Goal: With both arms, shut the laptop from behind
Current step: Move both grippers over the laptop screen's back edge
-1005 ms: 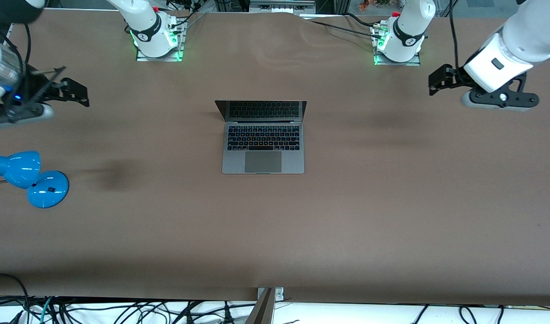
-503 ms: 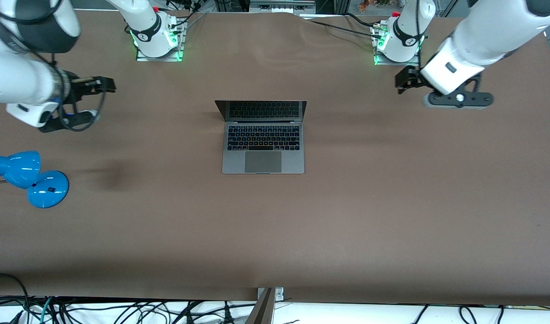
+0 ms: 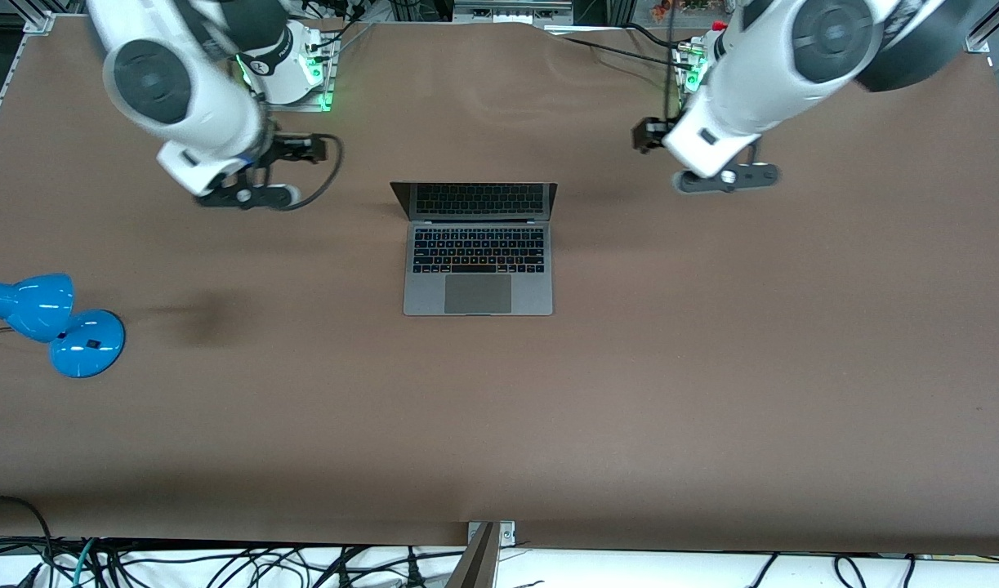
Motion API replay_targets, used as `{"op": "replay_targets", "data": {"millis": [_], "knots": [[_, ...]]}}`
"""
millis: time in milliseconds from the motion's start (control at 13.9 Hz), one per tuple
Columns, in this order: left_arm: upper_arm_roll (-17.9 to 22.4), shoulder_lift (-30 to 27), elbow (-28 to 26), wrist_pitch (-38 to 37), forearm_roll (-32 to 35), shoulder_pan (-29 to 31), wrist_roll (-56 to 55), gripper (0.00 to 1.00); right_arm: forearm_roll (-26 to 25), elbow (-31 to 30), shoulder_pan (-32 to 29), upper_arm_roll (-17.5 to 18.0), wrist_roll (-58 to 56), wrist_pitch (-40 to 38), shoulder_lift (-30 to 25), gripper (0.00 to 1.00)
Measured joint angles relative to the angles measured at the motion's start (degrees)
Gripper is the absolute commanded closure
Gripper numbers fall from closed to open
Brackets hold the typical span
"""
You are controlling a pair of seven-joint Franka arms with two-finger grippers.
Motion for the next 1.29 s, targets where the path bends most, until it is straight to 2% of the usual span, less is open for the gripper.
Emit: {"op": "replay_targets", "data": {"millis": [72, 215, 287, 359, 431, 503, 574, 862, 1292], "knots": [[-1.6, 0.4, -0.6, 0.0, -0.2, 0.0, -0.9, 0.35, 1.0, -2.2, 0.0, 1.7, 2.6, 0.8, -1.4, 0.0], [-4.8, 1.6, -1.1, -0.1, -0.3, -0.1, -3.6, 0.6, 3.6, -5.6, 0.0, 4.7, 6.6, 1.6, -4.2, 0.03], [-6.3, 2.5, -1.3, -0.1, -0.3, -0.1, -5.0, 0.8, 4.6, -7.1, 0.0, 6.1, 8.0, 2.0, -5.7, 0.17], [-7.7, 3.6, -1.4, -0.1, -0.3, -0.2, -5.7, 0.9, 5.7, -8.6, 0.0, 7.0, 9.2, 3.0, -7.1, 0.48], [-9.1, 4.9, -1.4, -0.1, -0.3, -0.2, -6.1, 1.0, 6.7, -10.2, 0.0, 7.6, 9.6, 4.3, -8.2, 0.74], [-10.1, 6.2, -1.4, 0.0, -0.3, -0.3, -6.4, 1.0, 7.4, -11.5, 0.0, 8.2, 9.7, 5.6, -9.0, 0.96], [-10.7, 7.5, -1.4, 0.1, -0.3, -0.4, -6.5, 1.0, 7.6, -12.5, 0.0, 9.0, 10.1, 6.9, -9.1, 1.0], [-10.8, 13.1, -1.4, 3.9, -4.1, -2.0, -11.7, 1.0, 7.9, -14.2, 0.0, 11.8, 11.7, 9.7, -7.6, 1.0], [-10.9, 18.5, -1.4, 12.2, -4.4, -7.5, -19.2, 1.0, 7.9, -14.4, 0.0, 12.9, 11.7, 15.6, -4.1, 1.0]]}}
